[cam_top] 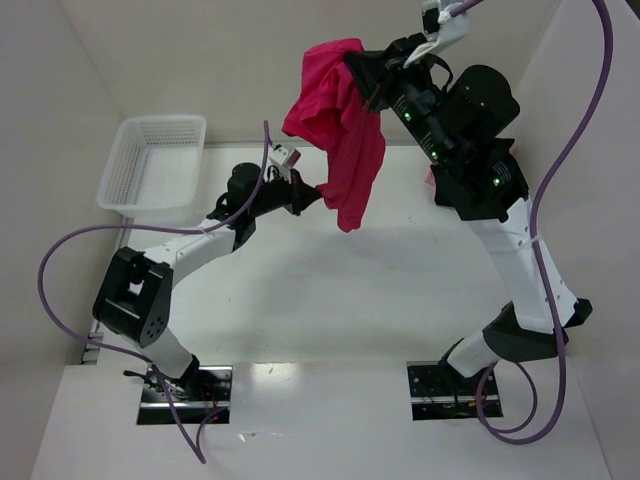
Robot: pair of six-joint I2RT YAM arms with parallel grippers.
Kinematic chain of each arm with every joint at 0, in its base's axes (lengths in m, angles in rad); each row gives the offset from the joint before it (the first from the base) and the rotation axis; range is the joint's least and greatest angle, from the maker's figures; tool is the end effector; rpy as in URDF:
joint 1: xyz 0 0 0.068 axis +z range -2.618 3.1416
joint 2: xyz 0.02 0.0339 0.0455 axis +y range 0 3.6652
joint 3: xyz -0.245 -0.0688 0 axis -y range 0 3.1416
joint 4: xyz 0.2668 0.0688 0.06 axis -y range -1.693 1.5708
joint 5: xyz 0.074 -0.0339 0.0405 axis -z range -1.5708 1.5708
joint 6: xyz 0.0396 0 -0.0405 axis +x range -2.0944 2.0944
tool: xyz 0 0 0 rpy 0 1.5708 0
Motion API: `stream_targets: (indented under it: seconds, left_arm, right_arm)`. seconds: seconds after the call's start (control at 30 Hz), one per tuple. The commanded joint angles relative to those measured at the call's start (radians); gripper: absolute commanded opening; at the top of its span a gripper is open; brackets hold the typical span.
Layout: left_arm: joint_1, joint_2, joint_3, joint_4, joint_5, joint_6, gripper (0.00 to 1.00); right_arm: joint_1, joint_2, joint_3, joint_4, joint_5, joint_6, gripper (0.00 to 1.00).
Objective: Fold and stack the t-shirts
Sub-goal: Flatten out the tshirt
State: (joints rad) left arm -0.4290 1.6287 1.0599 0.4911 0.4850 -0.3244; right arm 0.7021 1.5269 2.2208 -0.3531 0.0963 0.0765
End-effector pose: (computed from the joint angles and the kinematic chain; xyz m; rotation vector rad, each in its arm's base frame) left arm 0.3561 -0.1832 0.2565 0.4740 1.6655 -0.9627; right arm 0.2184 0.1798 0.6129 -0.3040 1.2177 0.6170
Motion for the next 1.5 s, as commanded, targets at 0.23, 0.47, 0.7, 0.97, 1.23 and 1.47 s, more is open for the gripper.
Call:
stream_targets:
  seconds: [0.23,0.47,0.7,0.97,1.23,1.47]
  left_arm:
    - [0.019,-0.28,0.145,-0.182,-0.237,0.097,0.0]
    - [0.101,-0.398,0.36,-0.328,-0.639,0.16,0.0]
    - [0.196,-0.408,0.442,-0.393,-0.711,0.189,0.0]
    - [0.248,-0.408,0.469,-0.381,-0.686,0.177,0.0]
    - [0.248,-0.397,0.502,-0.436,-0.612,0.144,0.0]
    - [0.233,-0.386,0.521,-0.753,-0.464,0.078,0.0]
  right_arm:
    - [-0.056,-0.071,-0.214,0.216,0.386,-0.144,0.0]
    - [-0.371,-0.091,-0.386,0.365,0.486,0.16,0.0]
    - [-0.473,-0.068,-0.405,0.39,0.476,0.24,0.0]
    - [-0.484,-0.059,-0.374,0.411,0.447,0.218,0.0]
    - [-0.484,-0.106,-0.397,0.359,0.387,0.195,0.0]
    - [-0.475,-0.266,-0.518,0.202,0.324,0.148,0.0]
